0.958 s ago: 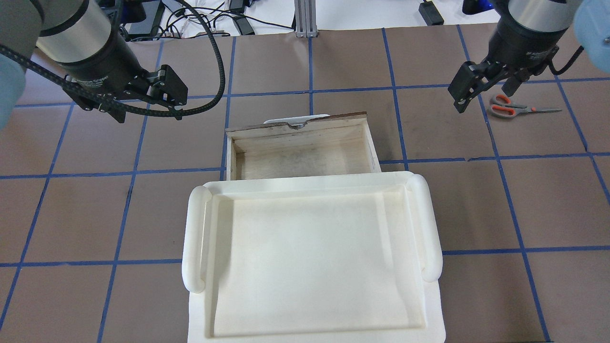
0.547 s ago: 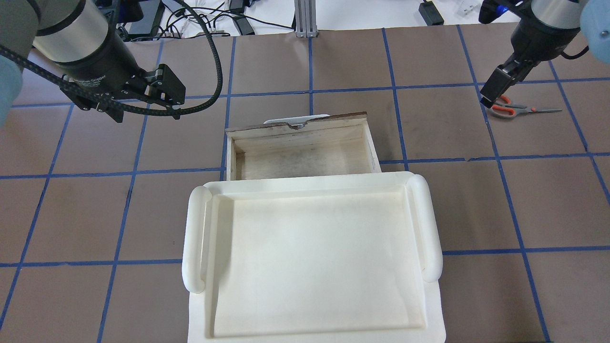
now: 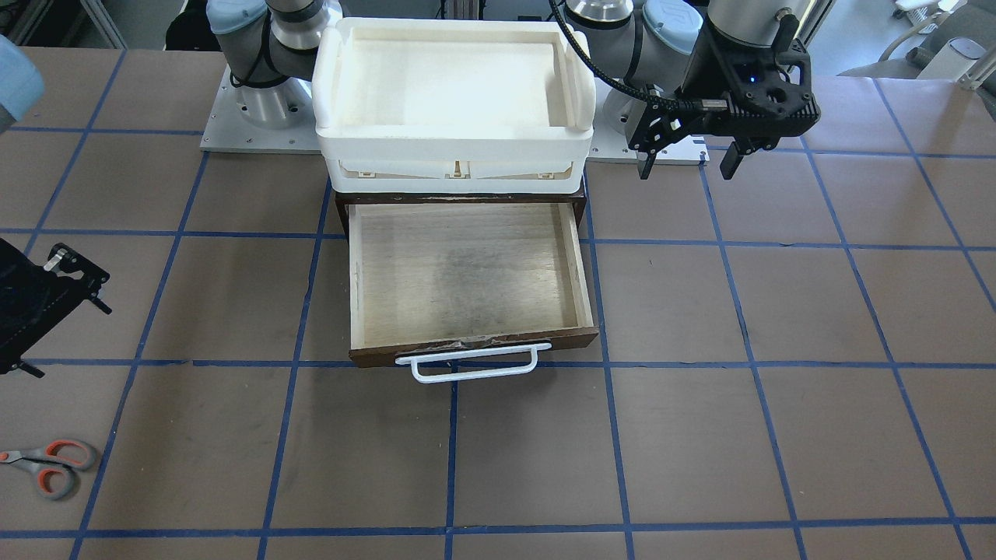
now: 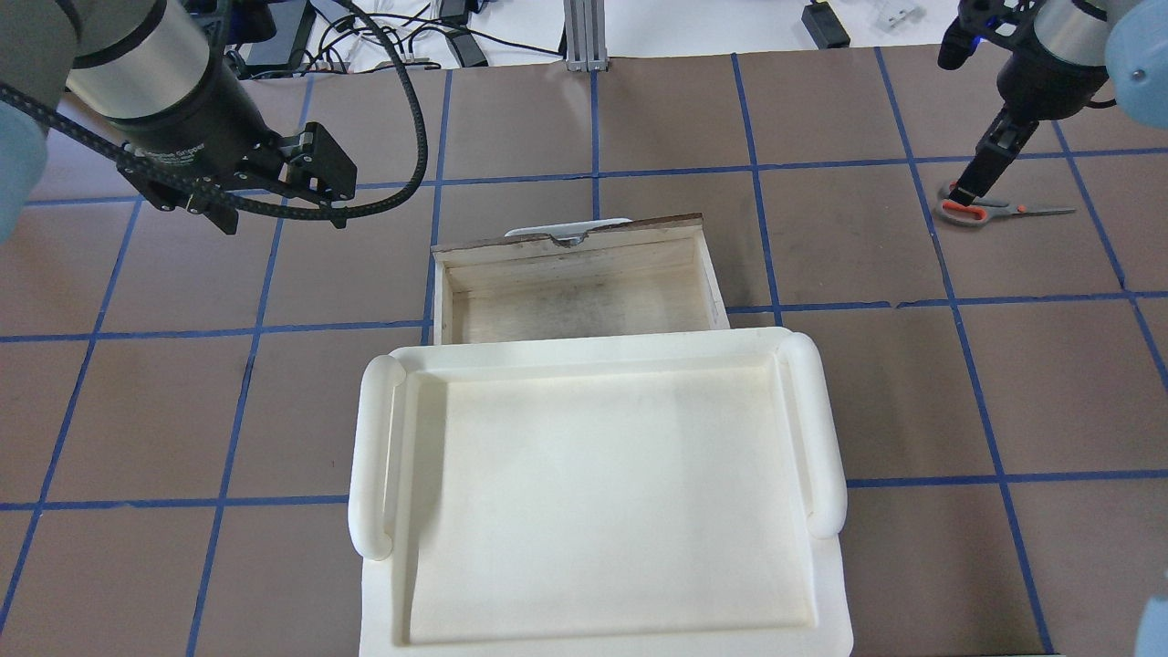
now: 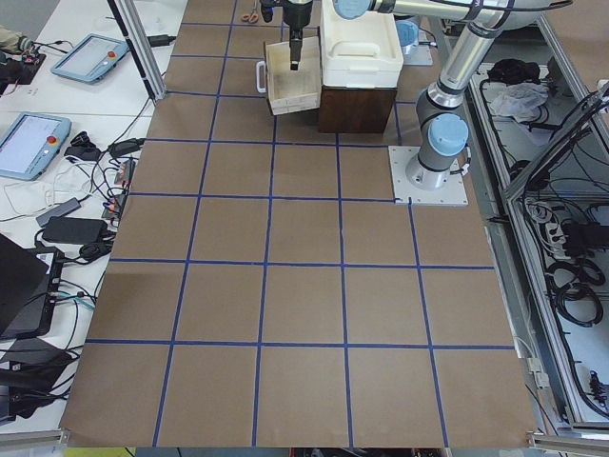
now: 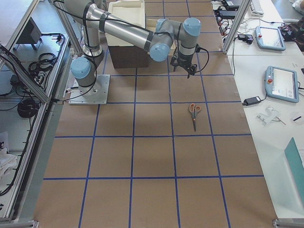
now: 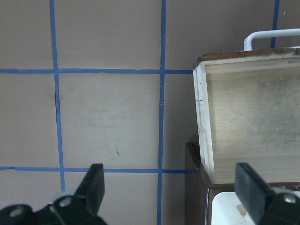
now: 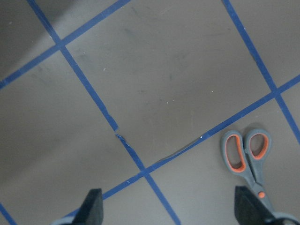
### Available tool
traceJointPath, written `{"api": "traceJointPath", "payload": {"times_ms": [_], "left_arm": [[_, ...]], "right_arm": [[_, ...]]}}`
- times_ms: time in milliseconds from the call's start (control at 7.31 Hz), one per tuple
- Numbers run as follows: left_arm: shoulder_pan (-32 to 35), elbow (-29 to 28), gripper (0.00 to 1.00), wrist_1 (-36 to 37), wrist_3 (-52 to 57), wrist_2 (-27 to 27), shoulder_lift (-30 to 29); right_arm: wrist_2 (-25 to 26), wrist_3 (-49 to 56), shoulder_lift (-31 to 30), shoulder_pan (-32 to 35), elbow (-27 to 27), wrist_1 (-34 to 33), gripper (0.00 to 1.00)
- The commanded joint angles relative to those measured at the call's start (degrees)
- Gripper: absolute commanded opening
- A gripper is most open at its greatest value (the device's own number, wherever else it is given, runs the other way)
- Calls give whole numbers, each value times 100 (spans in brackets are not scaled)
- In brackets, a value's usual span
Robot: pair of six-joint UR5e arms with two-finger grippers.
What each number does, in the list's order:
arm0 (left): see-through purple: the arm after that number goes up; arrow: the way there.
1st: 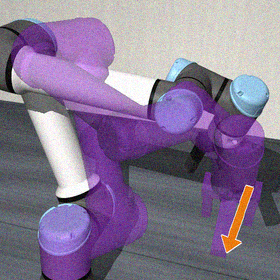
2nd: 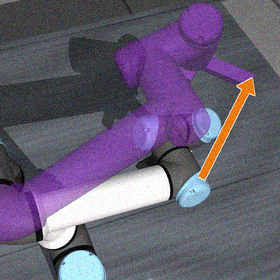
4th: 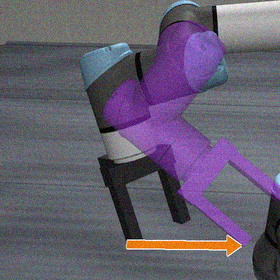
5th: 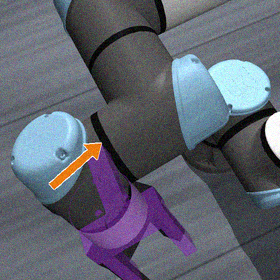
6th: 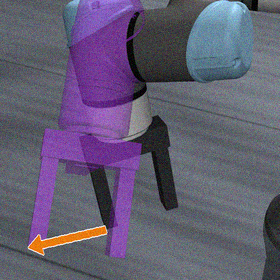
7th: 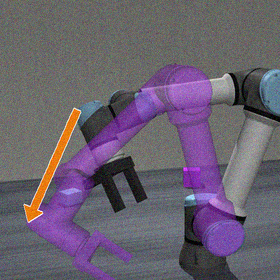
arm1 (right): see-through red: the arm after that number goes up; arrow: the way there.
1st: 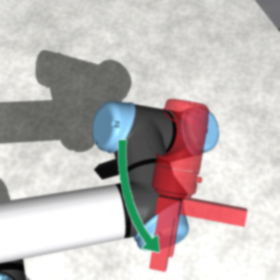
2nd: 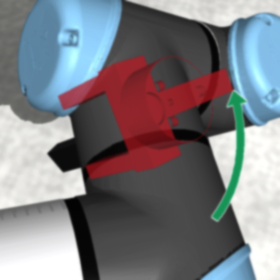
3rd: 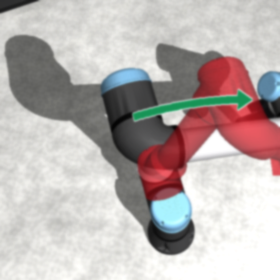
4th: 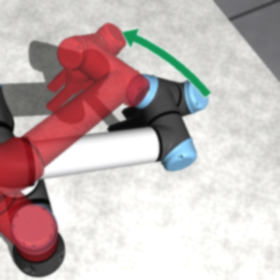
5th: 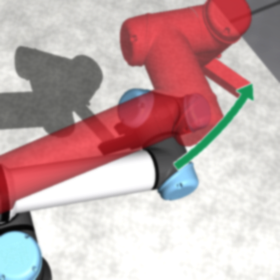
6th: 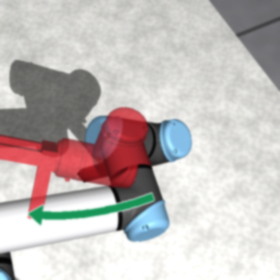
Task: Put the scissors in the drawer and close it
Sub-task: 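Move the right gripper over the grey-and-orange scissors and lower it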
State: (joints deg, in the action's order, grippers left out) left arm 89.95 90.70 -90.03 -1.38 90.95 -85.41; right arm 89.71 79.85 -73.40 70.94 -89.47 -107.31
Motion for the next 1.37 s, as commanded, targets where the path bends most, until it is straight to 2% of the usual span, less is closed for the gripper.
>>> {"api": "traceJointPath", "payload": {"times_ms": [0, 411, 684, 821, 1232], "left_arm": [[5, 0, 100, -6, -3, 1, 6], [14, 0, 100, -6, -3, 1, -2], [14, 0, 100, 12, -3, -8, -2], [6, -8, 100, 12, -3, -8, -2], [14, -8, 100, -6, -3, -7, 6]], "right_arm": [[-59, 1562, 456, -263, 35, -562, 100], [-85, 3322, 905, -615, 70, -1362, 100], [-103, 3841, 1370, -992, 88, -1406, 100], [-103, 3984, 1511, -1038, 114, -1598, 100], [-76, 4047, 1977, -1038, 404, -1618, 100]]}}
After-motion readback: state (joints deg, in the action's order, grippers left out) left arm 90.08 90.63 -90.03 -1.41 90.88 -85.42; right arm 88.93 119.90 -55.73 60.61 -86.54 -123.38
